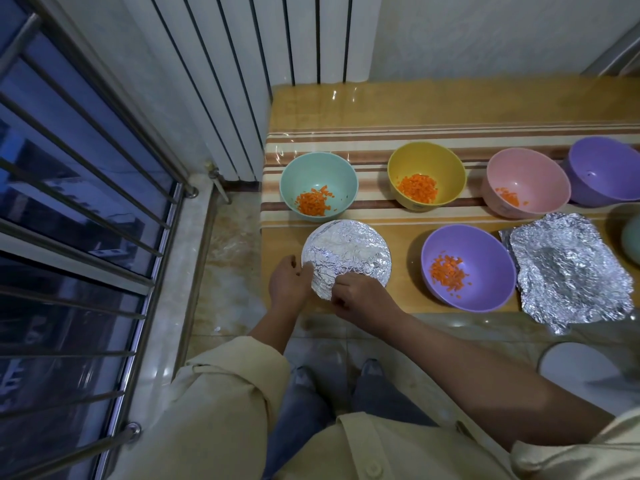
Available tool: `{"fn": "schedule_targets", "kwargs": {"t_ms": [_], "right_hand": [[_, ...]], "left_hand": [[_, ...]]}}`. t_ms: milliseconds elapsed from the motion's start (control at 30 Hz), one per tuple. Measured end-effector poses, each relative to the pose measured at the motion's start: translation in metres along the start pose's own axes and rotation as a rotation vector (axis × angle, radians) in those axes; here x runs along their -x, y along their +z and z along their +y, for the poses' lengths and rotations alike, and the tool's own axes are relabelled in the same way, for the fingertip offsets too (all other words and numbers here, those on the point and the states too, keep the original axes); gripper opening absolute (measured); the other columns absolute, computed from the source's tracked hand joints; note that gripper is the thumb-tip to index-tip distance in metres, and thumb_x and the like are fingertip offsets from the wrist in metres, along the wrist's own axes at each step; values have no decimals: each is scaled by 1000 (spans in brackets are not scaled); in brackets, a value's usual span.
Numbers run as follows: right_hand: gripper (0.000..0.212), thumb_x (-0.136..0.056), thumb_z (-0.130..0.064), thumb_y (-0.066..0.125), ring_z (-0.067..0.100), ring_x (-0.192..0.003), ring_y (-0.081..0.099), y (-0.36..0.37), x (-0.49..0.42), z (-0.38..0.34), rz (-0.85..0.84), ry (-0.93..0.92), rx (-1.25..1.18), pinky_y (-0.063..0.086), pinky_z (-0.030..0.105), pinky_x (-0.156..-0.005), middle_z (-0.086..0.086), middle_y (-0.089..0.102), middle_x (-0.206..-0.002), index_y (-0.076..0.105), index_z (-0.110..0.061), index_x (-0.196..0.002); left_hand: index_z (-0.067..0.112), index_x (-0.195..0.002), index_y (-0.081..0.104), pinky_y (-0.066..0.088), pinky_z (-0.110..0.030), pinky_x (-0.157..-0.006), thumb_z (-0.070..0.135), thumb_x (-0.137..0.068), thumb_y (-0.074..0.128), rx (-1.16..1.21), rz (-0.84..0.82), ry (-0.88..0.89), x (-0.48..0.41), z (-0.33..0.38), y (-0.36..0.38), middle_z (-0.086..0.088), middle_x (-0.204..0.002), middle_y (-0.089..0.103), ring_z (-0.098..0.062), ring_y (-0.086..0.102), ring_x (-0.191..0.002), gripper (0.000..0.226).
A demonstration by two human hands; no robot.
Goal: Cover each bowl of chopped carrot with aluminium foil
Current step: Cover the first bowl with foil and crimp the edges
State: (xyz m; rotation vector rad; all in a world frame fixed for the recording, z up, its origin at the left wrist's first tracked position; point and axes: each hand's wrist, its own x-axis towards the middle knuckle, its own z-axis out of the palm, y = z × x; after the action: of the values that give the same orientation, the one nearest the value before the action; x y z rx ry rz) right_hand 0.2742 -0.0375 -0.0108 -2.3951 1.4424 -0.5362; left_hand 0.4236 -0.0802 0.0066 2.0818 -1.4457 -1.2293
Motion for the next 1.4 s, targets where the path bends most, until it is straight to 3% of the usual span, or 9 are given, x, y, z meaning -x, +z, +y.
{"fn": "schedule_targets", "kwargs": {"t_ms": [67,133,233,400,733,867,967,1133,1400], "right_hand": [[21,-61,0,75,24,-55,54,1,-3,-1,28,37,-18,37,26,-46,5,53,-60,56,-8,-58],[20,-59,0,77,26,-56,55,3,-6,-3,37,51,-42,40,28,-45,6,54,-61,59,-8,-61],[14,-62,-3,74,27,-58,56,4,-8,-4,26,33,-79,42,30,-46,7,55,-63,62,-8,-66],[18,-68,-12,80,25,-68,57,-1,4,8,10,20,-56,42,29,-56,6,58,-73,65,-8,-75],[26,-55,-2,80,25,-55,55,-2,3,3,-51,85,41,36,25,-47,4,54,-60,55,-11,-58],[23,-58,-5,80,25,-57,56,-3,2,5,-49,119,-18,35,25,-49,4,55,-60,58,-10,-59],[19,-59,-3,76,26,-58,57,-2,2,6,-45,116,-38,38,27,-49,5,56,-61,59,-9,-60],[15,-60,-2,74,27,-58,57,-1,-1,8,-32,125,-48,44,31,-46,6,56,-61,60,-8,-61],[14,-66,-6,76,28,-66,58,-3,2,6,-29,64,-52,43,31,-52,8,58,-69,63,-7,-70]], "left_hand": [[6,-128,60,43,-31,-86,49,-93,62,-7,76,-101,10,-4,4,-7,-120,67,-26,62,-112,56],[10,-106,71,46,-30,-83,57,-87,65,-3,78,-146,21,-12,12,0,-103,72,-22,67,-100,51],[13,-84,79,54,-32,-79,44,-85,69,31,55,-174,27,-18,21,-5,-82,76,-24,72,-84,33],[11,-75,79,49,-30,-71,28,-81,69,20,100,-193,21,-11,18,-11,-76,75,-27,70,-80,21],[15,-51,71,61,-44,-77,34,-68,73,220,70,-261,14,-16,18,-7,-60,72,-29,73,-68,25],[15,-53,72,62,-42,-78,47,-72,80,317,17,-307,30,-17,26,-6,-58,71,-27,74,-65,38],[15,-55,74,62,-46,-77,46,-54,72,331,55,-292,31,-19,33,-6,-58,71,-29,74,-69,31],[34,-47,71,61,-48,-78,40,-54,66,381,78,-292,34,-12,33,-7,-58,71,-32,74,-73,11],[11,-48,71,62,-46,-76,31,-49,63,336,99,-294,23,-13,30,-10,-56,70,-31,74,-69,22]]}}
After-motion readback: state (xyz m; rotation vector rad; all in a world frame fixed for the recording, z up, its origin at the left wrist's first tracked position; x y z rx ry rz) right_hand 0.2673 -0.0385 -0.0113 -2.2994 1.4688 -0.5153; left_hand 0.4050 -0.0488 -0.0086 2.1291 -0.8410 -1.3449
